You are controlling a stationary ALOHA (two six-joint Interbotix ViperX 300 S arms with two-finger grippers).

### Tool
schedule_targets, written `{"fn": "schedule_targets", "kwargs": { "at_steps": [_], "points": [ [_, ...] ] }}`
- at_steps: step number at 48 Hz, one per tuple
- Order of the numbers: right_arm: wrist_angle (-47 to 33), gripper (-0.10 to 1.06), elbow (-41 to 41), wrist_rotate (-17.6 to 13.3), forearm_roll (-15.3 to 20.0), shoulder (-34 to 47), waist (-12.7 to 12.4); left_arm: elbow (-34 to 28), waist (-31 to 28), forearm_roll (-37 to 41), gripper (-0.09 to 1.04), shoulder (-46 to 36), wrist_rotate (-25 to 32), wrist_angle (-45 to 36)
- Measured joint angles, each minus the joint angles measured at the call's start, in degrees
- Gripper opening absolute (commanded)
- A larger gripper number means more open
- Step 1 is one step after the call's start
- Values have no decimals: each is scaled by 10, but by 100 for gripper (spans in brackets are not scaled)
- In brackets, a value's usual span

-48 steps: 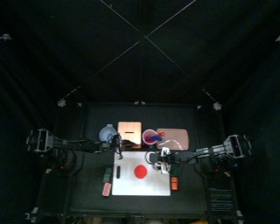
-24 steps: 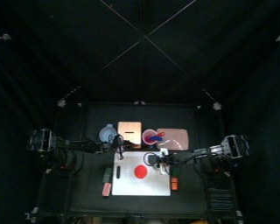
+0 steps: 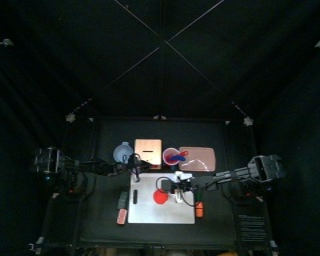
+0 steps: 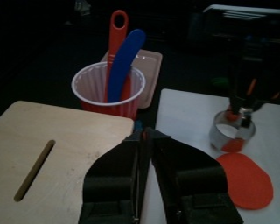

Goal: Get the cutter from the drawer then cut the dough then place the extra dough in the bowl
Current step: Cut the dough

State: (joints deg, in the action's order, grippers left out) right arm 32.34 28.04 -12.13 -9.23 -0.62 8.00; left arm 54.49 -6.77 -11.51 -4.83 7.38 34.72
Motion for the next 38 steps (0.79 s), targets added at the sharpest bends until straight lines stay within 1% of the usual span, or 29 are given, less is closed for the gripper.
{"fn": "schedule_targets", "kwargs": {
  "at_steps": [5,13,24,38],
  "points": [
    [2,60,-30,1,0,27,6,6,0,-7,57,0,0,0],
    [4,60,-62,1,-5,56,6,9,0,-8,57,1,0,0],
    [2,60,-72,-3,-14,75,4,9,1,-8,57,0,0,0],
    [-11,60,-72,-4,-14,76,4,14,1,-8,57,1,0,0]
  ]
}}
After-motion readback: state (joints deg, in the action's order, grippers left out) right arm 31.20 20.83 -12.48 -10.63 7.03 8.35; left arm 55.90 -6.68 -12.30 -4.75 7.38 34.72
